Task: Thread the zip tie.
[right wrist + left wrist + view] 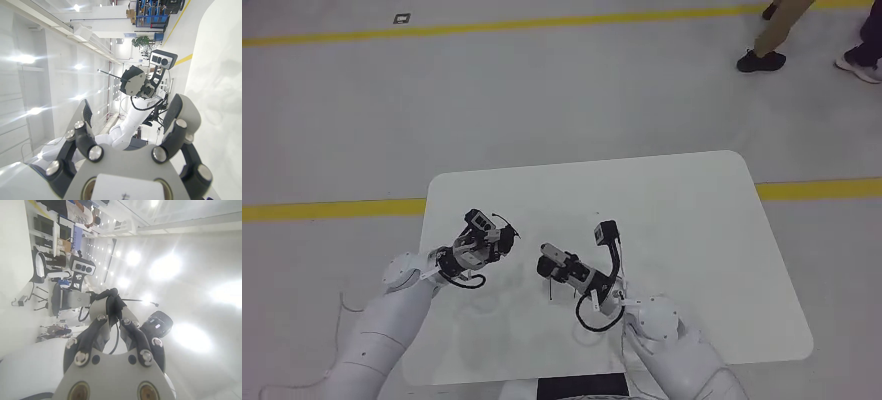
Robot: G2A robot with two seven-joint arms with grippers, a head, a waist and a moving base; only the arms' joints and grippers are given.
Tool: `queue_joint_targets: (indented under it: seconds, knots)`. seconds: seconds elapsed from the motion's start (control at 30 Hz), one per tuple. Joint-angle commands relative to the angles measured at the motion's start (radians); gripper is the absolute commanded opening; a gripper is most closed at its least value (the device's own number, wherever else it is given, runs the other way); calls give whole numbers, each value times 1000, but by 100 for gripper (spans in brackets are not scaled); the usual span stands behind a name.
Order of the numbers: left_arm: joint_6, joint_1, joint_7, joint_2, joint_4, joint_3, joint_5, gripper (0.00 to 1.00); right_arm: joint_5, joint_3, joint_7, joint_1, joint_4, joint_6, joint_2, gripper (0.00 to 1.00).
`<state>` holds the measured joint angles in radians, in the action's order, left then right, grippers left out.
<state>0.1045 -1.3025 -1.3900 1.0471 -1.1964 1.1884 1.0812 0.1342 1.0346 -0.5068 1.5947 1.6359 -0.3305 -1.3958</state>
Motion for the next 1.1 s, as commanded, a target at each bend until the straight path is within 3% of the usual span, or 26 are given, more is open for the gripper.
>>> queue_joint_targets:
  seconds: [0.0,0.17,0.37,0.43,0.67,0.83,0.87,0.9,0.93,1.0,1.07]
  knots:
    - [0,0,0,0,0,0,0,0,-1,0,0,0,0,0,0,100]
    - [-32,-7,26,3,-16,-16,4,0,70,-15,-27,-5,-3,21,-1,100]
    - [-93,-8,0,3,-28,-40,45,0,331,-29,-158,-32,-36,91,-3,100]
    - [-108,-8,0,0,-38,-48,58,0,368,-23,-184,-45,-48,102,-2,100]
    - [-111,-8,0,-2,-43,-52,57,0,369,-27,-173,-44,-43,108,-2,100]
    - [-111,-8,0,-2,-43,-52,57,0,480,-36,-210,-46,-47,141,-3,100]
    - [-111,-8,0,-2,-43,-52,57,0,492,-35,-216,-49,-51,142,-2,91]
    - [-111,-8,0,-2,-43,-52,57,0,503,-35,-219,-50,-53,143,-2,60]
    - [-111,-8,0,-2,-43,-52,57,0,516,-35,-223,-51,-55,146,-2,47]
    - [-111,-8,0,-2,-43,-52,57,0,526,-35,-227,-54,-60,146,-1,31]
    - [-111,-8,0,-2,-43,-52,57,0,532,-36,-227,-55,-62,149,-1,26]
